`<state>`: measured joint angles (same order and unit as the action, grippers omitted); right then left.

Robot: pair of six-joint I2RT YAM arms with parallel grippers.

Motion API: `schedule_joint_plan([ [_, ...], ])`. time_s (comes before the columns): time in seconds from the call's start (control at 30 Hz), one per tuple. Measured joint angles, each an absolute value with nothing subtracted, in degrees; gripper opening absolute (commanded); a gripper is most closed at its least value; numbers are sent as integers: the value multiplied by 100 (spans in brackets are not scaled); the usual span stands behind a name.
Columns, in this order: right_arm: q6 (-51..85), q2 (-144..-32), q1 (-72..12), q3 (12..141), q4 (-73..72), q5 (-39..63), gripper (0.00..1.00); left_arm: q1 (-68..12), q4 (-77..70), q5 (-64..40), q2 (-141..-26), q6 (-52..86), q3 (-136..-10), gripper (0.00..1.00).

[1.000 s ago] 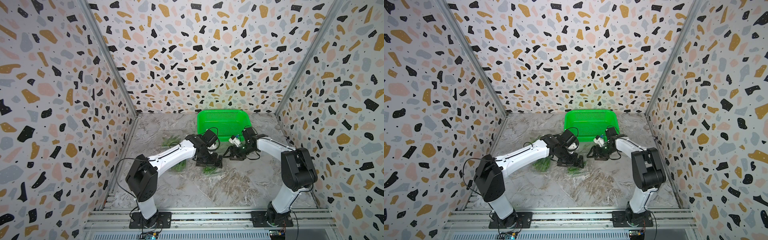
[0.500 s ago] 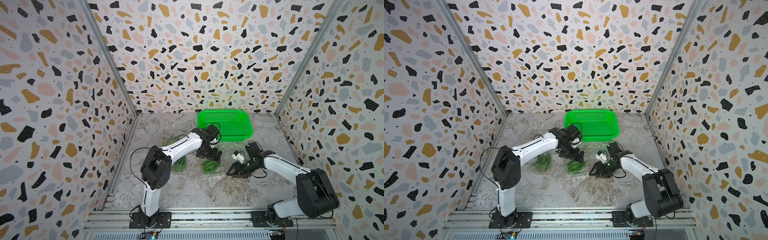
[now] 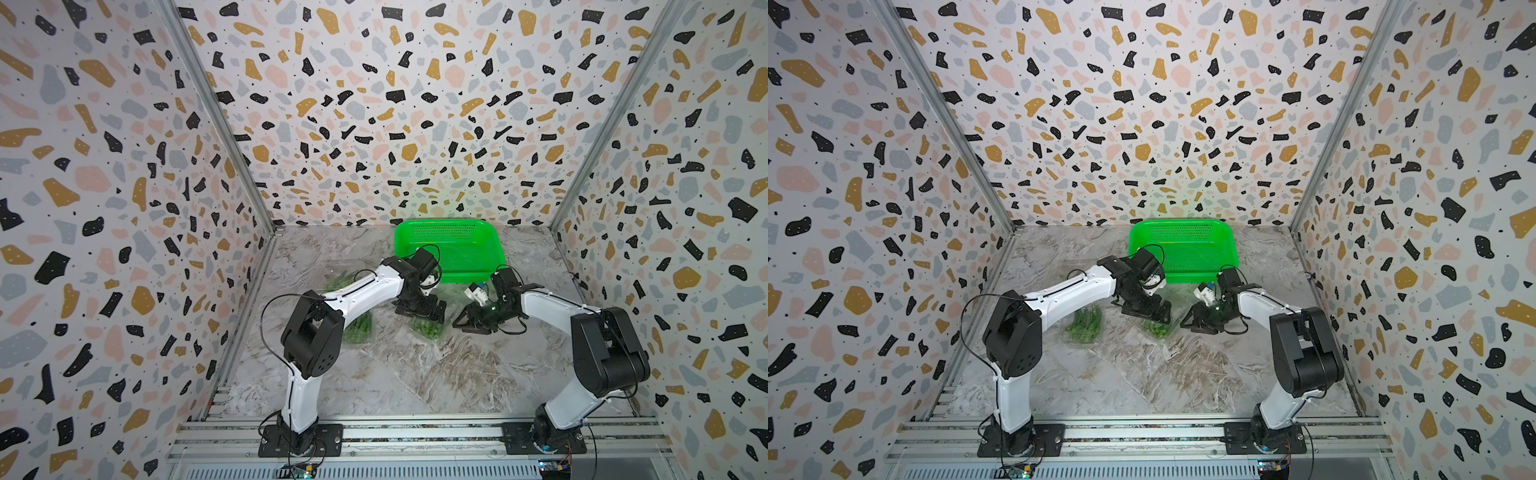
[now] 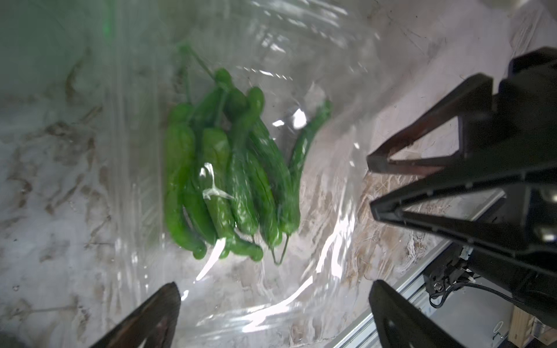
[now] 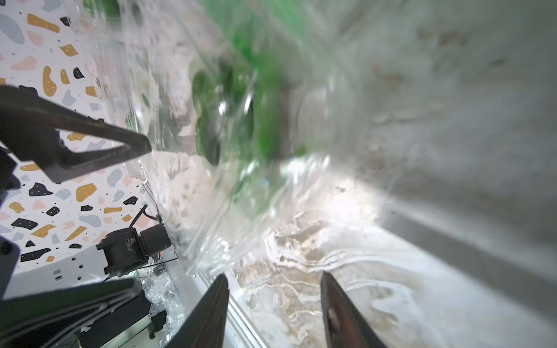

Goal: Take small green peppers out of containers
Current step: Adjust the packing box at the center of the board.

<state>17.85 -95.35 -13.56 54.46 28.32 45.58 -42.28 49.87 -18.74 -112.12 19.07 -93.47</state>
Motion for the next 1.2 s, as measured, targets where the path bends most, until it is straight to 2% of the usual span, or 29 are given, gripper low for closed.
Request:
schedule_joint_plan([
  [0.17,1647,-9553,-1181,5448,2897,4560,51,-4228,5328,-1579,-11139,1903,-9500,100],
  [0.43,1645,-9653,-893,5498,2858,4587,51,-4147,5673,-1098,-11559,1852,-10508,99],
  [0.73,1804,-10132,-1063,5815,2580,4665,49,-4012,5513,-1424,-12287,1885,-10639,99],
  [1.2,2062,-10392,-1299,6025,2169,4779,49,-3953,4982,-1944,-12272,2246,-10230,99],
])
